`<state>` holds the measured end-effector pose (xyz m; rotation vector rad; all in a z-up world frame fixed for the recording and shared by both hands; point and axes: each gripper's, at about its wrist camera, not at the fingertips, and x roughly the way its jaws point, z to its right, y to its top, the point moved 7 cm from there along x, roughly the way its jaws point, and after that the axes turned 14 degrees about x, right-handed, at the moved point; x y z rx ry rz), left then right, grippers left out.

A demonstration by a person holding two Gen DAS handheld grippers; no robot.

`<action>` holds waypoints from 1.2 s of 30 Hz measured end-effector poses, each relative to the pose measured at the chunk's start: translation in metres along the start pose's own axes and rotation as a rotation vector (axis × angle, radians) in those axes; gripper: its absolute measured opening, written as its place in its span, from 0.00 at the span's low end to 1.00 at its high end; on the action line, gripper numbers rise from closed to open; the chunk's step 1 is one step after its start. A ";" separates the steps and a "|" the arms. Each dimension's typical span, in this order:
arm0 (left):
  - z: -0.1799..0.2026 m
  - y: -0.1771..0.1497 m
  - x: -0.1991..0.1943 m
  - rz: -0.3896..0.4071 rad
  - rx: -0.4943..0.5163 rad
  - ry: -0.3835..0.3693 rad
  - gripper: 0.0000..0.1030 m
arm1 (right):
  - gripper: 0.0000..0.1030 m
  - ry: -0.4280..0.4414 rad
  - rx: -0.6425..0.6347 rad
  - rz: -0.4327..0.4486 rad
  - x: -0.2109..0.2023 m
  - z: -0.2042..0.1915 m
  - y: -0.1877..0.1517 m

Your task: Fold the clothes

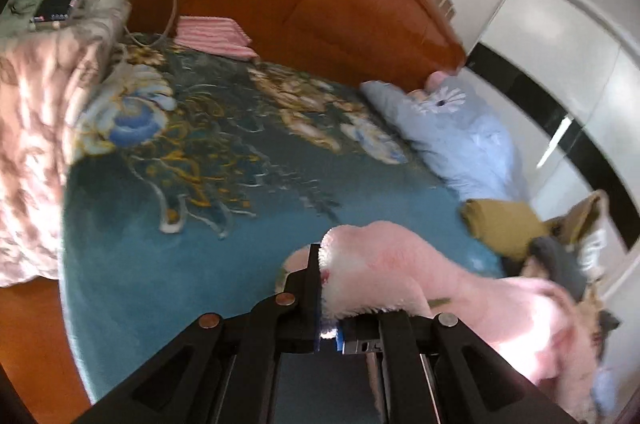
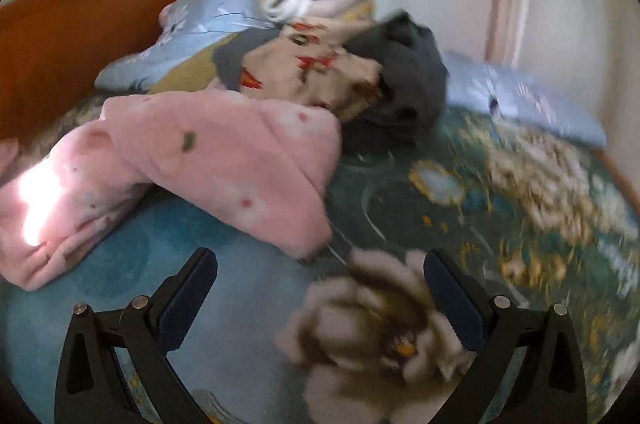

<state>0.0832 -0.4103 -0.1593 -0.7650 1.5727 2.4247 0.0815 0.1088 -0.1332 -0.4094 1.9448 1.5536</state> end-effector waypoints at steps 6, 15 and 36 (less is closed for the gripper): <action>0.026 -0.003 -0.009 -0.010 0.061 -0.081 0.06 | 1.00 -0.033 -0.242 0.063 0.024 -0.075 0.022; 0.035 -0.007 -0.017 -0.022 0.041 -0.109 0.06 | 1.00 -0.234 -0.454 0.119 0.072 -0.112 0.024; 0.128 -0.014 -0.067 0.058 0.308 -0.453 0.08 | 1.00 -0.709 -0.170 0.736 -0.094 0.038 0.149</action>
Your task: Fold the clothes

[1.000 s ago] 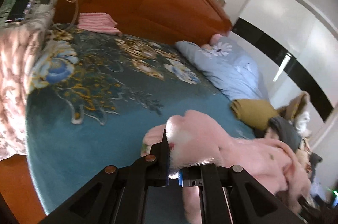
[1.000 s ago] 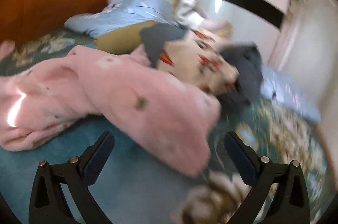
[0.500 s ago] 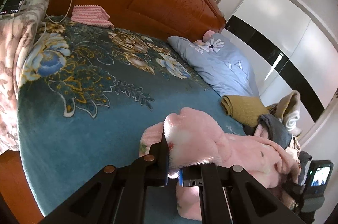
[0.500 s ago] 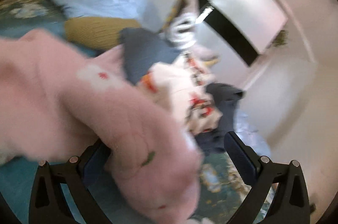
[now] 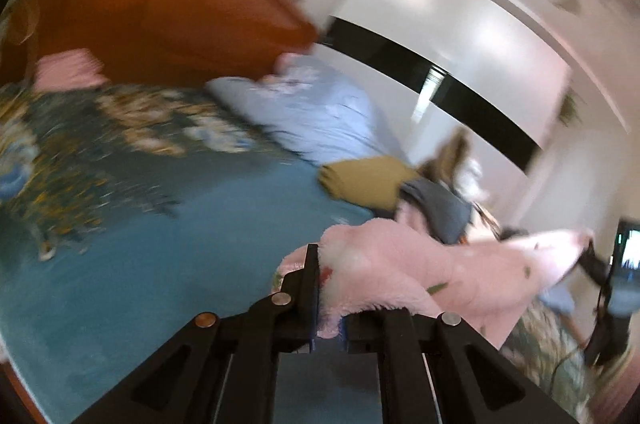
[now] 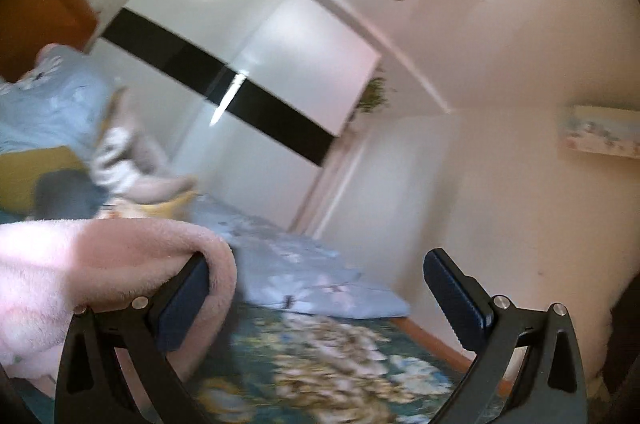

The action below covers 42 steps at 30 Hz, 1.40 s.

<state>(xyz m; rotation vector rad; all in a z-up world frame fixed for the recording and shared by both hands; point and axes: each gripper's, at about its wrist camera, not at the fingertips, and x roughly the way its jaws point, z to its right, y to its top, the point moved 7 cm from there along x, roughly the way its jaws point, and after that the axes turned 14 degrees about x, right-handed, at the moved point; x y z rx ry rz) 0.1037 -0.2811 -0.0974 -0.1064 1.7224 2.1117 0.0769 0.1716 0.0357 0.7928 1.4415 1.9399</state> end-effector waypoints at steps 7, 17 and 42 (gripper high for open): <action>0.096 -0.008 0.005 -0.024 0.260 -0.246 0.15 | 1.00 -0.197 -0.058 -0.056 0.019 0.105 -0.044; 0.124 -0.026 0.020 -0.107 0.262 -0.292 0.20 | 1.00 0.027 0.061 -0.676 0.019 0.149 -0.163; 0.034 -0.101 0.057 -0.423 -0.669 -0.534 0.58 | 1.00 0.327 0.001 -0.668 -0.017 0.089 -0.142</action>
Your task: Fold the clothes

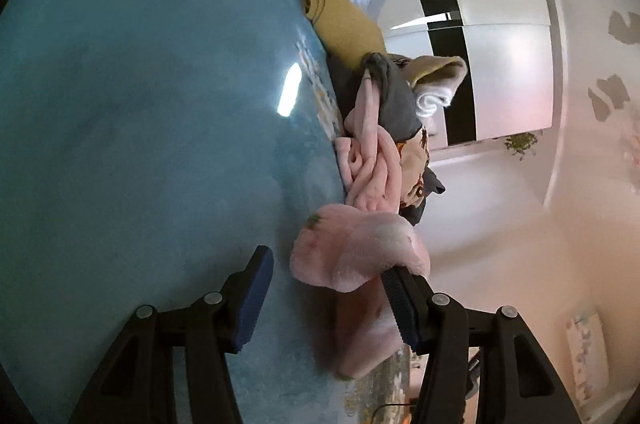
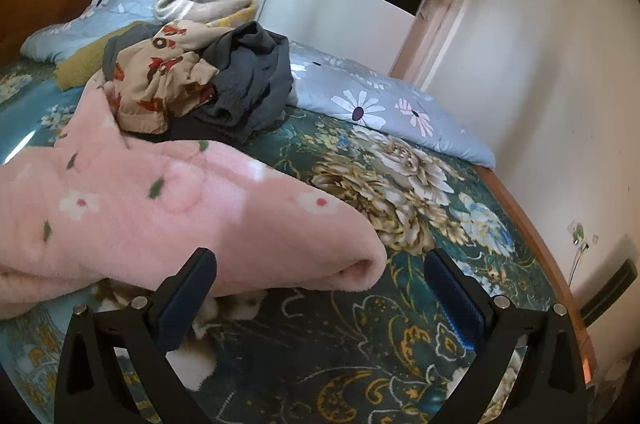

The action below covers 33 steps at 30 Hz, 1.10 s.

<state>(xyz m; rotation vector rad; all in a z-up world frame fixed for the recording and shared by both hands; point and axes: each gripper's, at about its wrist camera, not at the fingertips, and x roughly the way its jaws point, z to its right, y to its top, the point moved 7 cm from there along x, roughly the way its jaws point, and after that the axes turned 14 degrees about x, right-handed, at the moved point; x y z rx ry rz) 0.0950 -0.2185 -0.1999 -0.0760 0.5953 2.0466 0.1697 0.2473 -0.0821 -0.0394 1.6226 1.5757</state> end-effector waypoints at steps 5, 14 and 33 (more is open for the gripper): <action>0.007 -0.011 -0.002 0.029 -0.082 -0.135 0.59 | 1.00 0.004 0.083 -0.045 0.012 0.009 -0.003; 0.022 -0.019 -0.002 0.082 -0.195 -0.271 0.79 | 1.00 0.051 0.208 -0.126 0.037 0.016 -0.019; 0.102 0.056 0.028 0.121 0.142 0.183 0.09 | 1.00 0.174 0.364 -0.196 0.043 0.047 -0.037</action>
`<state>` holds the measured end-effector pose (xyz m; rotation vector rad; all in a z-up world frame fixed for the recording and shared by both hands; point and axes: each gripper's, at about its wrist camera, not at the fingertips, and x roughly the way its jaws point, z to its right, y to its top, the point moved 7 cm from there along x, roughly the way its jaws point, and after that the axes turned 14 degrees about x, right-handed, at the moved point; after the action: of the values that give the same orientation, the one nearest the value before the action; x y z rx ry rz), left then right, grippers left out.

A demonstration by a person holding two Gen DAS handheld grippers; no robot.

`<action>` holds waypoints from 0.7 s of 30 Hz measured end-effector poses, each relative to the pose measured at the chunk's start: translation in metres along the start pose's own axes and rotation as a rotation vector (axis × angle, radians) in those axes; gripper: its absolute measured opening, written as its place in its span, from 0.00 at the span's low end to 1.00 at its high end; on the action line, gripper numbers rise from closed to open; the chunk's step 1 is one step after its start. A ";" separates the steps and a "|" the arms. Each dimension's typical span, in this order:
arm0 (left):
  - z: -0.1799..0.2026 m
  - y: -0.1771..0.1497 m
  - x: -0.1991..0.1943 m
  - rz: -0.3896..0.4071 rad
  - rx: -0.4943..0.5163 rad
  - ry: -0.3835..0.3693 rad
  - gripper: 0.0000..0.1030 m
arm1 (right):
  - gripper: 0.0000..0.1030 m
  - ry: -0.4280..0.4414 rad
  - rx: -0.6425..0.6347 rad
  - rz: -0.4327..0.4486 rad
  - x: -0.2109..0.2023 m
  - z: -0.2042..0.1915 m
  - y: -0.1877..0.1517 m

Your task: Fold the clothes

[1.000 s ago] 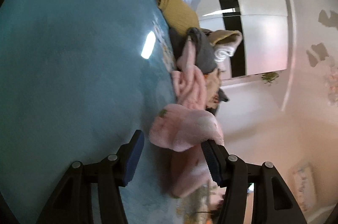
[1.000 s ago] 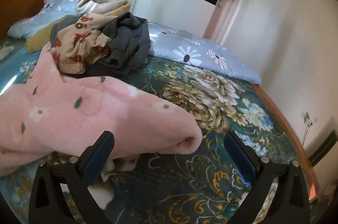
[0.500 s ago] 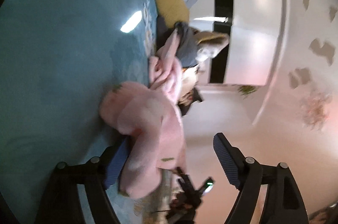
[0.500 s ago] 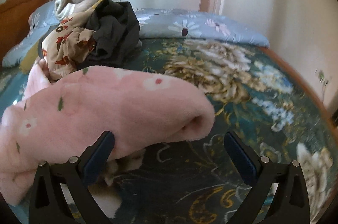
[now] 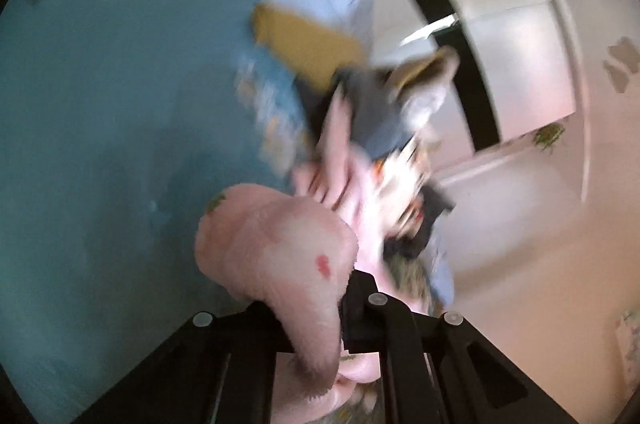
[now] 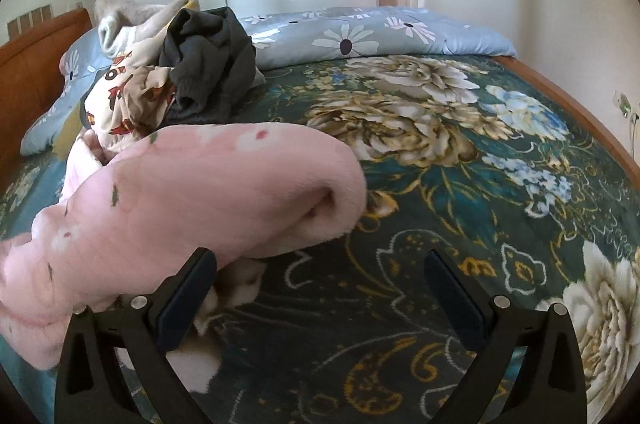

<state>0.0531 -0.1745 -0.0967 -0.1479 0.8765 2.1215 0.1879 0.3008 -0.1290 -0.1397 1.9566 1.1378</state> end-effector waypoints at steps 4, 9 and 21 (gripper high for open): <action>-0.021 0.063 -0.068 0.258 -0.057 0.059 0.09 | 1.00 0.021 0.012 -0.008 -0.001 0.006 0.001; -0.093 0.090 -0.139 0.450 -0.143 0.292 0.09 | 1.00 0.081 -0.061 -0.016 -0.002 -0.019 -0.010; -0.169 0.035 -0.111 0.370 -0.208 0.281 0.10 | 1.00 0.474 0.160 -0.401 0.038 -0.088 -0.051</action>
<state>0.0692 -0.3683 -0.1622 -0.4277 0.8944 2.5822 0.1341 0.2152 -0.1697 -0.7373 2.2815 0.7210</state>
